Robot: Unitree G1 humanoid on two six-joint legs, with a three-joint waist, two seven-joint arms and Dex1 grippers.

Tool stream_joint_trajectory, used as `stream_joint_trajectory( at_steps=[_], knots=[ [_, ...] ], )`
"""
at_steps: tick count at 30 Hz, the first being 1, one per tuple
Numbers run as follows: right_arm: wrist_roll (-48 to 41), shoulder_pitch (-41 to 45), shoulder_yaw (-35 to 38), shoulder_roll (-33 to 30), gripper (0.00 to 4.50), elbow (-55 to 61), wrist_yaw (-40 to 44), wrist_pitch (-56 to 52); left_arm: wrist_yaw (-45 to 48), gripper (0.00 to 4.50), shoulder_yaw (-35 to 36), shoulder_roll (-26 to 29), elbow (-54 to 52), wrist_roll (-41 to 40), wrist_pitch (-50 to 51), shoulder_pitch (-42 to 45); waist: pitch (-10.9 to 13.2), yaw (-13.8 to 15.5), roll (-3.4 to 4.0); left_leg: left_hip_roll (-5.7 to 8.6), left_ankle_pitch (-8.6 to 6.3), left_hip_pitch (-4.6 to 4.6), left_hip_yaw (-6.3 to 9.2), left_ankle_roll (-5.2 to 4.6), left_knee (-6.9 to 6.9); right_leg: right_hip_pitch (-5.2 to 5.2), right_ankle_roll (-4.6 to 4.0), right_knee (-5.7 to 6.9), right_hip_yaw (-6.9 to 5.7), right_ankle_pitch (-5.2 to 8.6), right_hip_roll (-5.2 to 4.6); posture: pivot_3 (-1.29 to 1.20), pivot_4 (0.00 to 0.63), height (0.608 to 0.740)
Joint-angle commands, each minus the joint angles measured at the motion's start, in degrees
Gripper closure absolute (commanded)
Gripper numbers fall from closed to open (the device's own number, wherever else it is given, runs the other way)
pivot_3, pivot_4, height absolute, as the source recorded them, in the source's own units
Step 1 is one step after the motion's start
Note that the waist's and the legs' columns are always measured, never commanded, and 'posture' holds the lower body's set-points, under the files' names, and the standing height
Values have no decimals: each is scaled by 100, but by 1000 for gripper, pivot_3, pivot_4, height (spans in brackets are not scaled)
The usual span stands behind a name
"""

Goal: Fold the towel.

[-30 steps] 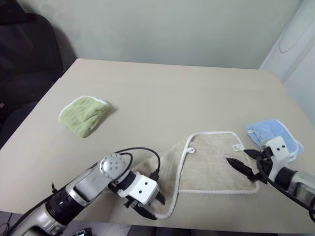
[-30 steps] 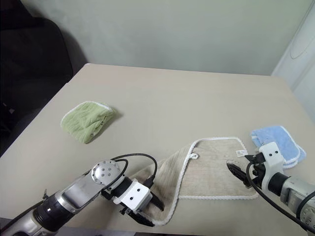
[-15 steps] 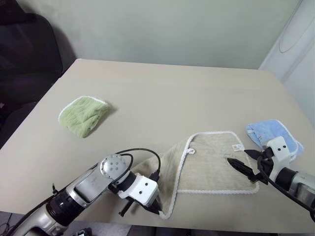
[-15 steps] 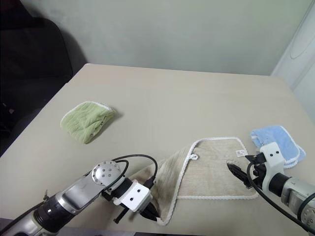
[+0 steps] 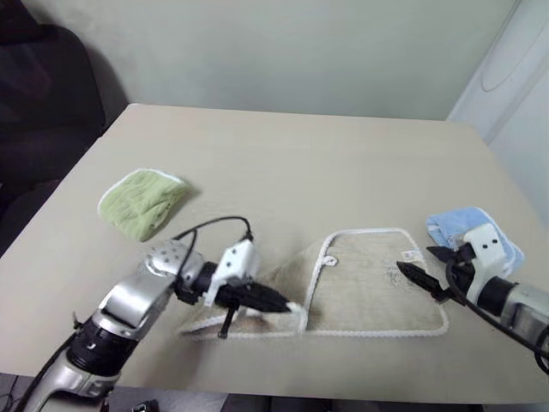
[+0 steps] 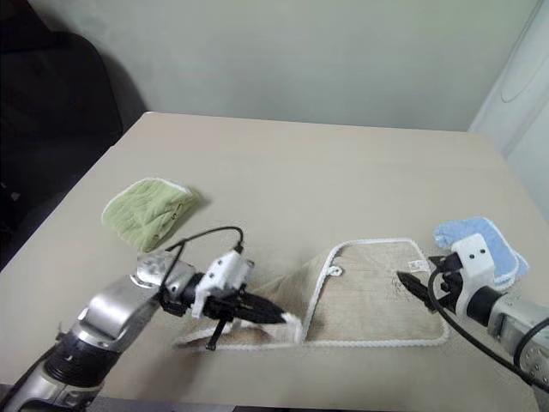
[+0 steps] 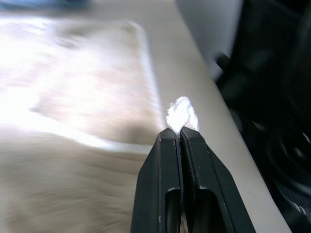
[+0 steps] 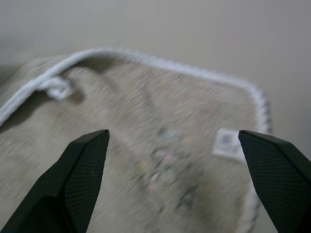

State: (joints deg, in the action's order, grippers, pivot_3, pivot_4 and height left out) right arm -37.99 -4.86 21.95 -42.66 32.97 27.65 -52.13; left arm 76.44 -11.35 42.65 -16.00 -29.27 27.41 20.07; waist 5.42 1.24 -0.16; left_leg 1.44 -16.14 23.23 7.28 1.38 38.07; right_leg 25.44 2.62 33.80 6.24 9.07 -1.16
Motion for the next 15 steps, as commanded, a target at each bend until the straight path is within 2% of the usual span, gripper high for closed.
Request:
stream_joint_trajectory(
  at_steps=[1,5,9,12,15],
  knots=[
    [312,562,-348,-96,0,-599,133,320,-656,4461,637,-217,219,-327,372,179,1,-4,-2,0,0,-7,-2,0,0,-5,0,4,1,0,0,0,150,740],
    [685,1292,-883,-37,0,-1538,304,628,-1203,4461,1014,-427,482,-383,551,193,4,-16,-6,-2,6,-23,-5,-7,0,-12,11,9,3,-8,0,0,150,740],
    [1255,2054,-1491,184,0,-2773,354,1076,-1919,4461,1264,-605,838,-74,400,41,5,-24,-6,-3,21,-36,-4,-33,-3,-21,5,8,3,-31,1,0,150,740],
    [1510,2488,-1695,364,0,-3524,393,1288,-2327,4461,1642,-845,941,-355,565,36,8,-12,-10,-4,50,-36,-4,-79,-3,-22,11,8,3,-39,0,0,150,740],
    [1743,2846,-1849,453,0,-4201,507,1512,-2726,4461,2028,-1046,1000,-590,738,43,14,-4,-14,-2,55,-32,-4,-81,-3,-21,10,7,3,-44,-1,0,150,740]
  ],
)
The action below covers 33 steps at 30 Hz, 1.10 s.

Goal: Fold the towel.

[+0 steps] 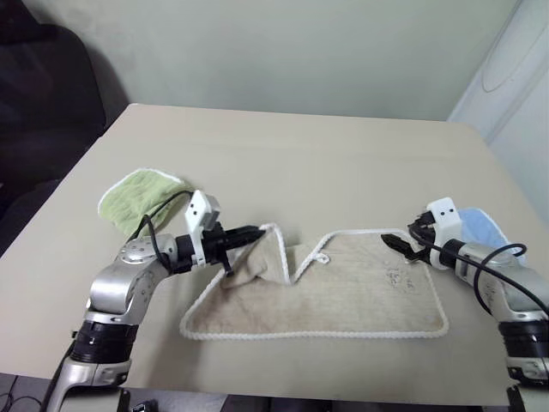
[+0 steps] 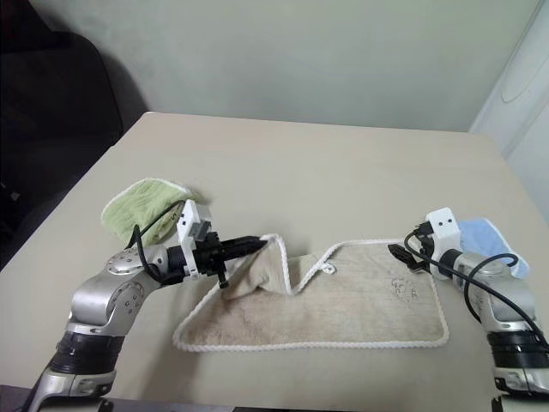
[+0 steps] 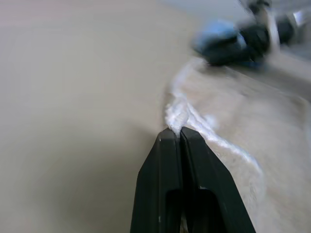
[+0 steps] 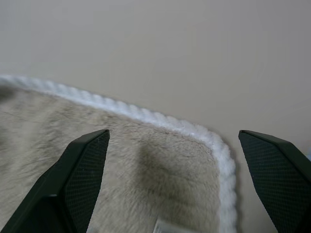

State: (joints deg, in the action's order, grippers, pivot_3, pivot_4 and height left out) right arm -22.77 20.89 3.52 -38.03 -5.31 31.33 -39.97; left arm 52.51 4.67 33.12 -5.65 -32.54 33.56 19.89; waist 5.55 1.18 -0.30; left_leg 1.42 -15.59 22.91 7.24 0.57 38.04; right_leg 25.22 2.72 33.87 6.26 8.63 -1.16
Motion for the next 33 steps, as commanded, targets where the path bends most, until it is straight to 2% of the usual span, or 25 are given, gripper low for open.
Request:
stream_joint_trajectory(
  at_steps=[1,6,12,13,19,23,29,33],
  knots=[
    [310,345,-63,-27,0,-543,193,364,-426,4461,519,-124,-33,-297,157,50,0,7,0,1,0,0,0,0,0,-1,-1,0,0,-1,-1,0,150,740],
    [450,490,-44,-103,0,-955,438,406,-824,4461,885,-224,-87,-451,235,-26,2,21,-3,1,-1,-1,-1,4,0,-3,-4,0,0,-3,-1,0,150,740],
    [557,350,-54,-235,0,-1032,683,374,-1008,4461,899,-275,-161,-441,178,-57,8,49,-14,3,-14,-2,0,34,2,-10,-6,0,-1,-4,-1,0,150,740],
    [562,315,-36,-261,0,-1006,701,362,-1035,4461,897,-278,-187,-434,170,-75,10,50,-17,3,-34,-2,0,68,2,-10,-6,0,0,-4,-1,0,150,740],
    [519,22,-30,-402,0,-521,924,226,-1105,4461,889,-299,-162,-440,139,-82,23,79,-39,3,-32,-3,2,76,2,-16,-6,0,-3,-3,0,0,150,740],
    [746,-97,-194,-434,941,-414,926,377,-1119,4500,824,-352,-122,-402,109,-33,31,70,-54,3,-31,-10,2,78,2,-18,-9,1,-3,-5,0,0,150,740],
    [781,-46,-95,-311,3149,-505,817,383,-1114,4500,774,-411,-67,-371,76,30,35,66,-60,3,-31,-21,1,80,2,-25,-11,1,-2,-7,0,0,150,740],
    [762,-40,-53,-271,4463,-521,809,396,-1122,4500,781,-439,-58,-371,65,37,39,66,-66,3,-31,-33,1,80,2,-35,-11,0,-2,-6,0,0,150,740]
  ],
)
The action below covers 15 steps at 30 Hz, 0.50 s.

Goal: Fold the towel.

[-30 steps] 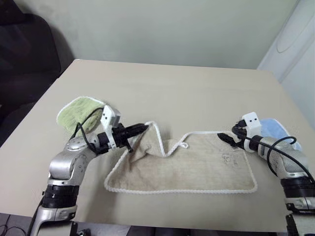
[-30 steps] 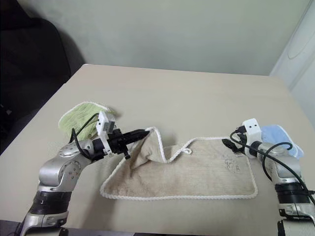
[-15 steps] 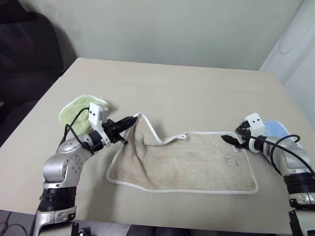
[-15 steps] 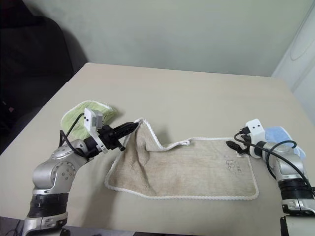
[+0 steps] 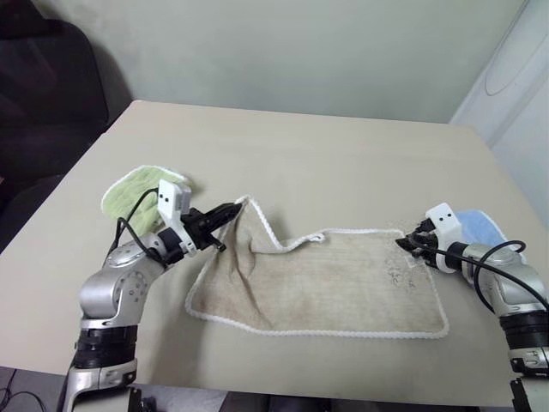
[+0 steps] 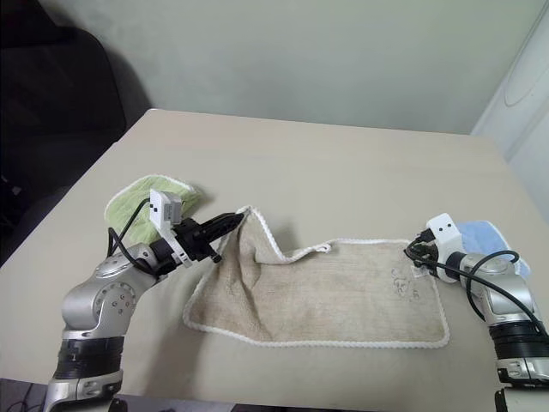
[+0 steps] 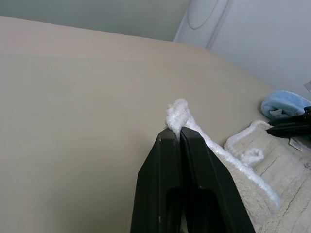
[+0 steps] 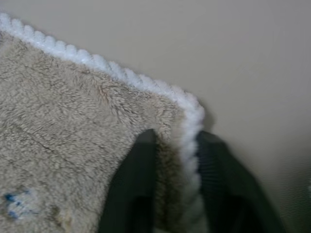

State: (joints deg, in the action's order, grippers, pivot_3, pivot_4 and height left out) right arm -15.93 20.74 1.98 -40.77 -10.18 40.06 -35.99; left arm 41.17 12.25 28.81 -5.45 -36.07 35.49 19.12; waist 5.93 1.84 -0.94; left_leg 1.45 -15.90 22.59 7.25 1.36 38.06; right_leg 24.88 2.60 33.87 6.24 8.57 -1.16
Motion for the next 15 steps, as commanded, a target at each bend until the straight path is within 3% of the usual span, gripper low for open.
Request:
stream_joint_trajectory(
  at_steps=[1,6,10,15],
  knots=[
    [18,-57,165,0,4463,43,-46,-29,0,4500,41,-9,-88,-23,-125,103,2,0,-4,0,-1,-5,0,1,0,-5,0,0,0,0,0,0,150,740],
    [-145,-374,504,-121,4463,499,-17,-154,-110,4500,233,6,-228,-113,-68,-87,5,11,-3,2,-4,-7,0,4,-2,-6,3,-1,1,4,0,0,150,740],
    [-369,-795,1205,-245,4463,1273,-187,-368,-382,4500,585,-18,-393,-216,-118,-230,10,12,-2,2,-8,-8,0,1,-5,-6,3,-1,0,17,0,0,150,740],
    [-516,-253,1743,-372,4463,1515,-481,-544,-847,4500,678,-178,413,-17,-420,896,48,6,-16,10,5,-6,-1,2,-2,-9,1,1,6,17,1,0,150,740]
  ],
)
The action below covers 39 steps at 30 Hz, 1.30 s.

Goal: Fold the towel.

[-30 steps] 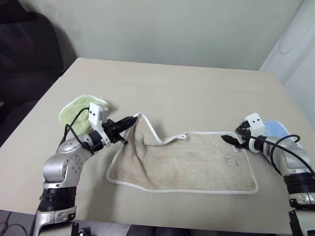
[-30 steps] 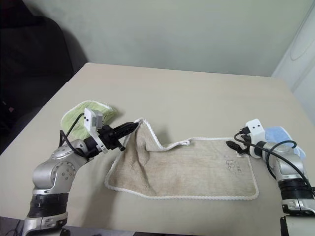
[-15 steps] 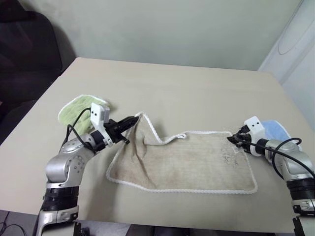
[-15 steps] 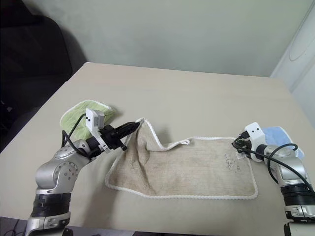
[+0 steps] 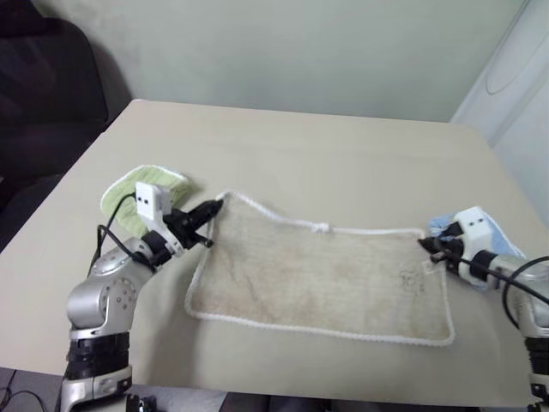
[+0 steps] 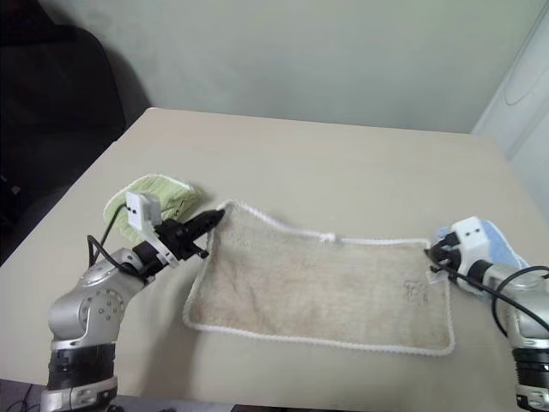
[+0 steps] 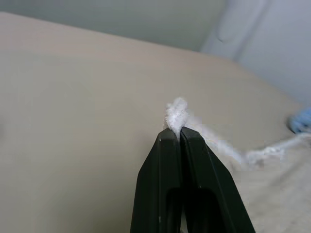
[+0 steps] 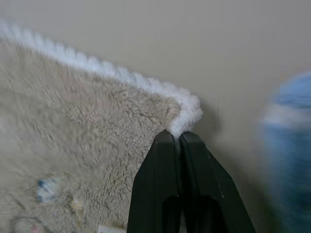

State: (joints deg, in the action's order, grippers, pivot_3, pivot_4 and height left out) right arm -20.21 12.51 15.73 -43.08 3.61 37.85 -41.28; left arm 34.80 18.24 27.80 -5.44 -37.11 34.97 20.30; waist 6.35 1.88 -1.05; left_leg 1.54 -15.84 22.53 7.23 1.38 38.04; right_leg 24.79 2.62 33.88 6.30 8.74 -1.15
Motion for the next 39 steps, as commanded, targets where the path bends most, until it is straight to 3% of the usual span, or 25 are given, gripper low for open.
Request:
stream_joint_trajectory(
  at_steps=[1,6,8,10,12,15,21,24,25,29,35,39],
  knots=[
    [39,944,262,-161,4463,-171,-347,97,-266,4500,-58,-149,903,276,-533,1267,13,1,-4,0,3,-4,1,0,7,-3,3,1,2,2,0,0,150,740],
    [779,2809,-337,-309,4463,-2127,-462,1090,-273,4500,-603,-366,3615,1329,-1835,3496,20,5,-3,27,25,1,8,-33,23,-5,-15,-4,12,-44,-17,0,150,740],
    [858,3346,-367,-406,4463,-2598,-362,1407,-133,4500,-567,-383,4372,1437,-2311,4168,19,5,-1,32,48,11,8,-103,18,2,22,-22,8,-57,-26,0,150,740],
    [888,3593,-364,-485,4463,-2832,-266,1594,58,4500,-520,-370,4829,1482,-2623,4521,14,11,9,24,48,50,13,-94,-8,31,80,-62,0,-92,-21,0,150,740],
    [642,3269,-109,-660,4463,-2347,14,1521,442,4500,-374,-271,4719,1254,-2534,4463,5,24,21,11,83,59,18,-29,-19,29,135,-102,-7,-126,-11,0,150,740],
    [140,2308,401,-779,4463,-1252,386,1203,847,4500,-148,-126,3953,778,-1944,3877,-6,42,32,3,83,51,18,-33,-50,-3,132,-132,-13,-124,-5,0,150,740],
    [-1016,-924,1730,-497,4463,1289,970,115,1344,4500,124,436,828,-524,-36,900,-3,34,27,23,36,34,3,-59,-25,-40,40,-185,-13,-64,-2,0,150,740],
    [-1477,-1991,2128,-267,4463,1971,1049,-268,1312,4500,311,677,-163,-959,513,-280,29,26,-2,42,-33,49,1,-52,23,-20,27,-133,2,-55,-1,0,150,740],
    [-1551,-2264,2172,-206,4463,2111,1059,-327,1256,4500,357,725,-360,-1043,635,-577,36,22,-9,43,-26,51,2,-51,32,-17,58,-122,7,-22,-2,0,150,740],
    [-1719,-2773,2231,-200,4463,2258,1088,-447,1050,4500,605,778,-734,-1421,947,-1124,43,0,-4,41,-31,51,12,-46,28,-7,42,-92,14,113,0,0,150,740],
    [-2072,-3150,2402,-408,4463,2332,1435,-565,992,4500,1080,905,-1034,-2076,1255,-1565,29,-20,1,43,-24,61,7,-49,35,9,37,-70,18,113,-7,0,150,740],
    [-2063,-3315,2405,-548,4463,2244,1579,-530,974,4500,1262,1055,-1013,-2243,1291,-1696,-13,-19,-29,49,-52,31,7,-48,35,10,-36,7,17,59,-6,0,150,740]
  ],
)
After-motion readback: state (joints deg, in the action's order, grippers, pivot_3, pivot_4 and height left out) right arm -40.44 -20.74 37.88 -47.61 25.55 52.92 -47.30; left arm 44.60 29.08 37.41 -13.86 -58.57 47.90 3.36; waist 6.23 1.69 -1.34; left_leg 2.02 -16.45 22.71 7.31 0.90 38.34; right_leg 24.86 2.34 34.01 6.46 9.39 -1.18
